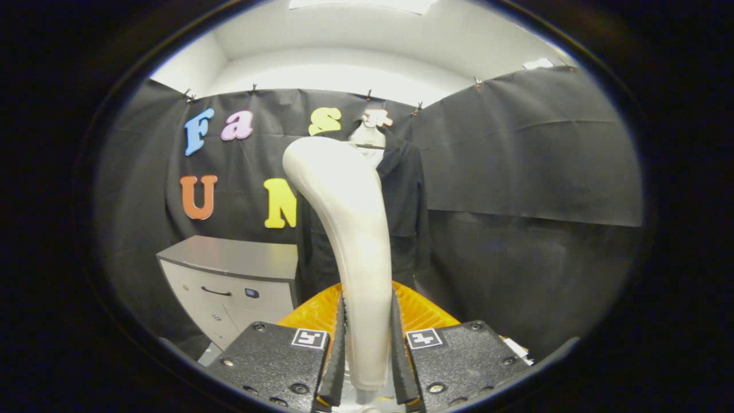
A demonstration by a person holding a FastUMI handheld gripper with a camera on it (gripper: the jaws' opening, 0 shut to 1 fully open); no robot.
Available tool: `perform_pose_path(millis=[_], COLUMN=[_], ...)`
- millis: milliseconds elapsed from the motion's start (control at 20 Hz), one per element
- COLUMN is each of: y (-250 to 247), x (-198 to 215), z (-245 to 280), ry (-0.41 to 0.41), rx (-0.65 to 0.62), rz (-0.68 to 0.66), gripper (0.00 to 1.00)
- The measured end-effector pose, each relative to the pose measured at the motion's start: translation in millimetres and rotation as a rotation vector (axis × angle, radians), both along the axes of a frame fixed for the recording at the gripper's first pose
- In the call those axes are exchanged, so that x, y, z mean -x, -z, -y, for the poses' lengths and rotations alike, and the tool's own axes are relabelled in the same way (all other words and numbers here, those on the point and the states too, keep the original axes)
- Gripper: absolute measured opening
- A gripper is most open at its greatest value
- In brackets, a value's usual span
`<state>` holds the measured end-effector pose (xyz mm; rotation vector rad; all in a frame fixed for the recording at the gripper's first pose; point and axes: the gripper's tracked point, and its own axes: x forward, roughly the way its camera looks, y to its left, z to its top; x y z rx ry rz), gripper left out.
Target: Iron the clothes twice with a garment steamer, once on the left side and once on the right side.
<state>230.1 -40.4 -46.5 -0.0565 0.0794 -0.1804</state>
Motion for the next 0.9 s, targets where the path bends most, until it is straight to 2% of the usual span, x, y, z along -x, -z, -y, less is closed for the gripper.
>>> perform_pose_path(millis=[350, 600, 900], y=[-21, -30, -10], x=[9, 0, -4], z=[-5, 28, 54], ry=[-0.109, -0.128, -0.144], rx=[-0.023, -0.049, -0.055], rz=[0.061, 0.066, 0.012], gripper=[0.37, 0.37, 0.37])
